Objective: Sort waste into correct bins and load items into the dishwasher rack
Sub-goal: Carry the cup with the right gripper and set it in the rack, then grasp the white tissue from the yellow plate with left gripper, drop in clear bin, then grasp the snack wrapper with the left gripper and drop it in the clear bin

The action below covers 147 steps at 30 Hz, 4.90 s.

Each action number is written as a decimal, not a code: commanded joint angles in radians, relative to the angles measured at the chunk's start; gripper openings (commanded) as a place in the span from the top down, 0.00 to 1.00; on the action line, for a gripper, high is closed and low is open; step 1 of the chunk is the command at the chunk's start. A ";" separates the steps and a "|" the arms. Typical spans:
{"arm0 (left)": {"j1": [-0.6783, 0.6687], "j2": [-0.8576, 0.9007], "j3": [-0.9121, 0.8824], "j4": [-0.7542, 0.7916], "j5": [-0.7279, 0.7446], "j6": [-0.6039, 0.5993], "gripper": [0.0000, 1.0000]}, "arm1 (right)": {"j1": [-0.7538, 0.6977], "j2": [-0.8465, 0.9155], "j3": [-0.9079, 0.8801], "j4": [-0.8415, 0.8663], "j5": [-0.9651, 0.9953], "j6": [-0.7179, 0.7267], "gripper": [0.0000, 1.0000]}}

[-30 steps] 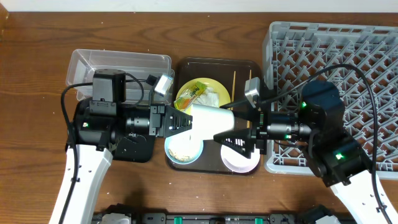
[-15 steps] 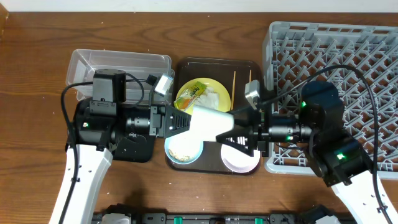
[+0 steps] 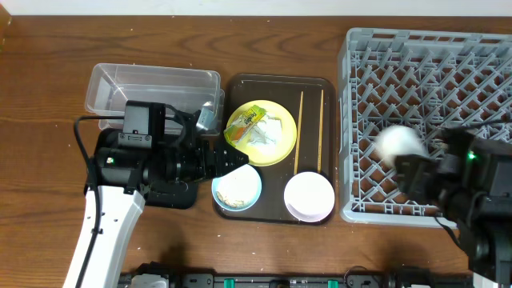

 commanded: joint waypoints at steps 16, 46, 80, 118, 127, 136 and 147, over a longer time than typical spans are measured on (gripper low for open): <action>-0.002 -0.003 0.007 -0.004 -0.074 0.013 0.30 | -0.095 0.516 0.015 -0.031 0.254 0.134 0.33; -0.368 0.061 0.007 0.111 -0.779 -0.021 0.31 | 0.247 0.191 0.119 0.026 -0.179 -0.055 0.18; -0.447 0.606 0.010 0.645 -0.940 0.174 0.41 | 0.247 0.192 0.119 -0.037 -0.138 -0.031 0.11; -0.335 0.418 0.082 0.577 -0.933 0.239 0.29 | 0.247 0.196 0.119 -0.036 -0.138 -0.031 0.10; -0.428 0.708 0.078 0.710 -1.098 0.344 0.29 | 0.248 0.224 0.119 -0.051 -0.138 -0.031 0.10; -0.414 0.800 0.078 0.754 -1.098 0.327 0.37 | 0.248 0.236 0.100 -0.053 -0.142 -0.031 0.10; -0.408 0.784 0.080 0.748 -1.036 0.242 0.94 | 0.248 0.236 0.094 -0.053 -0.142 -0.031 0.10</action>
